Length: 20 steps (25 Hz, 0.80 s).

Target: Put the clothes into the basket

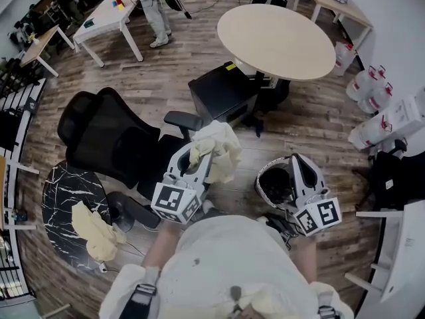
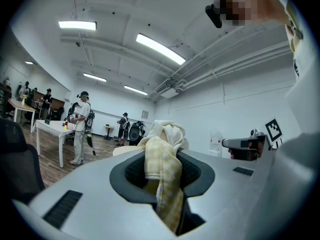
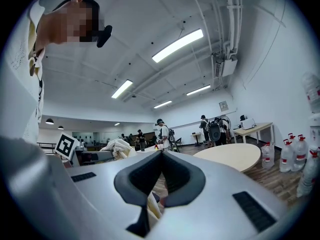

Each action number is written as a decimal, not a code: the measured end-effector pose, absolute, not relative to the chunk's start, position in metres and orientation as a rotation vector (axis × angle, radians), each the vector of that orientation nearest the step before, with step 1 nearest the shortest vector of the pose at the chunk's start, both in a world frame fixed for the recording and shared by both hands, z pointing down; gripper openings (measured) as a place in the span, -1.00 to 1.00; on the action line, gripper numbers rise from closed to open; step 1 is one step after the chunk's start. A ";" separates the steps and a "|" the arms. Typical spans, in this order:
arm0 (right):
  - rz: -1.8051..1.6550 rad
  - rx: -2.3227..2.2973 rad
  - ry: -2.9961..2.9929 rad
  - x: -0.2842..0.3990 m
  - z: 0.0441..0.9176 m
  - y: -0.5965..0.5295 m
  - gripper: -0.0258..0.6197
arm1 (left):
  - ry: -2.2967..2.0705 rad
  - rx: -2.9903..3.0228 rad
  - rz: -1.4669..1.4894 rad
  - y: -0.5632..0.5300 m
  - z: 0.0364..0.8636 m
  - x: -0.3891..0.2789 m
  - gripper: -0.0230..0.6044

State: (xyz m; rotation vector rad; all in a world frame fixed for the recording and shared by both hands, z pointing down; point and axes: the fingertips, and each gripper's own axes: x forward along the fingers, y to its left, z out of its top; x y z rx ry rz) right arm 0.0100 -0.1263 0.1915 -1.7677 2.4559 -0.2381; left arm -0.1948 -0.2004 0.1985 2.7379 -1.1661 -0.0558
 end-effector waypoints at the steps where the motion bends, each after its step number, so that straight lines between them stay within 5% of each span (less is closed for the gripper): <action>1: -0.238 -1.767 2.455 0.016 0.191 -0.122 -0.90 | -1.165 2.739 -0.054 -0.196 0.198 -0.188 -0.56; 20: -0.243 -1.864 2.396 0.169 0.204 -0.016 -0.90 | -1.072 2.777 -0.044 -0.107 0.205 -0.026 -0.56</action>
